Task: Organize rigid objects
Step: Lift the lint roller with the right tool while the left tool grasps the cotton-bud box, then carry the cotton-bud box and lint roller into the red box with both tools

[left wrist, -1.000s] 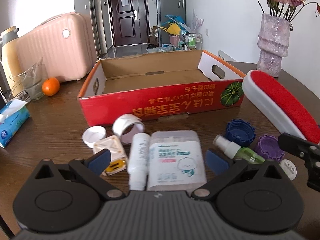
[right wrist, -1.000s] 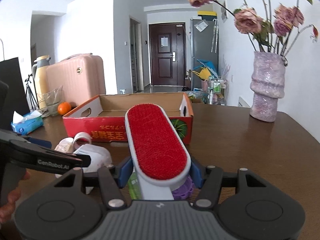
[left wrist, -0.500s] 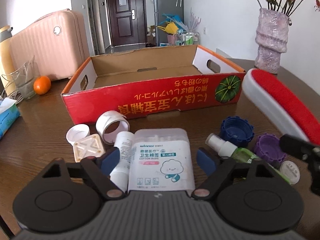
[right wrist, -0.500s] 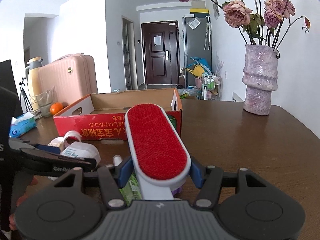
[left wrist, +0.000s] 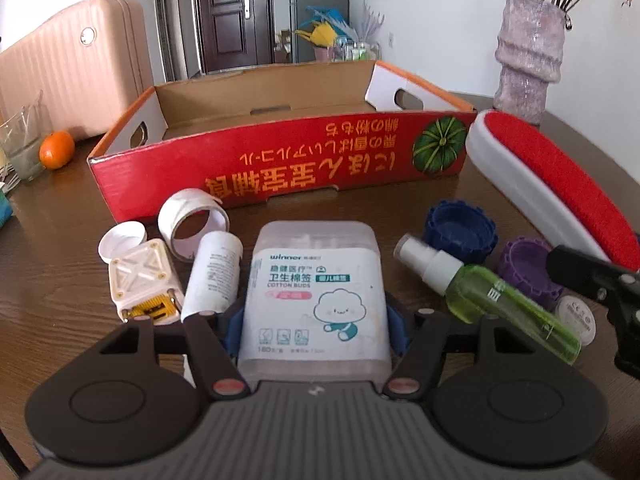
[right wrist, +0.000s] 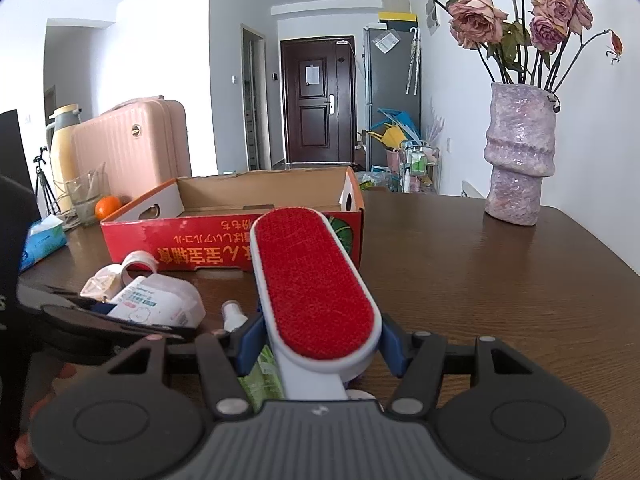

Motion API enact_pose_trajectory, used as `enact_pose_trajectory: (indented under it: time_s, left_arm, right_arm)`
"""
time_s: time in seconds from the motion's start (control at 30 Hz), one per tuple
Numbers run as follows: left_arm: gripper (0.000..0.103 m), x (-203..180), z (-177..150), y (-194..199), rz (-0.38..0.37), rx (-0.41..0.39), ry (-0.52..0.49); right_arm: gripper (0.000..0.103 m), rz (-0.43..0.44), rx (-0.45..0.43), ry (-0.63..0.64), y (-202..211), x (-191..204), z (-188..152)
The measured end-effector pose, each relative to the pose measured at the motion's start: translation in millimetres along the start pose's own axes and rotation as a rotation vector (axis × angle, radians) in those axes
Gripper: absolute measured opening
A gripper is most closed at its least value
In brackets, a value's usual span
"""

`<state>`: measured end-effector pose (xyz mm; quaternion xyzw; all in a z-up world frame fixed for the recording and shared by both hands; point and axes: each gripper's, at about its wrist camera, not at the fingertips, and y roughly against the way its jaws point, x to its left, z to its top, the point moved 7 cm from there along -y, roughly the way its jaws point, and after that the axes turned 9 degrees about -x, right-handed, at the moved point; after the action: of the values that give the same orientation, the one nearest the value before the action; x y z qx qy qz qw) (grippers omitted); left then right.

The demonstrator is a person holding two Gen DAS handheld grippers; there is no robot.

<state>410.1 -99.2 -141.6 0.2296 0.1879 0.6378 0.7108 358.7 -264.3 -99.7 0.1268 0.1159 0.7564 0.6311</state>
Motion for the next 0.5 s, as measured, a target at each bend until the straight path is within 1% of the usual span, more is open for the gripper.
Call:
enact_pose_trajectory:
  time_s: [0.17, 0.27, 0.37, 0.5]
  left_arm:
    - [0.066, 0.4, 2.4, 4.9, -0.003, -0.023, -0.002]
    - [0.066, -0.3, 5.9, 14.4, -0.013, -0.056, 0.001]
    - [0.066, 1.8, 7.7, 24.9, -0.004, -0.078, -0.004]
    - [0.066, 11.9, 13.4, 40.5, 0.006, -0.112, 0.024]
  right_arm:
    - [0.059, -0.005, -0.003, 0.016, 0.0, 2.1, -1.3]
    - [0.059, -0.01, -0.014, 0.028, 1.0, 4.9, -0.5]
    - [0.059, -0.015, -0.027, 0.028, 4.7, 7.5, 0.0]
    - [0.059, -0.018, -0.037, 0.028, 7.6, 12.3, 0.4]
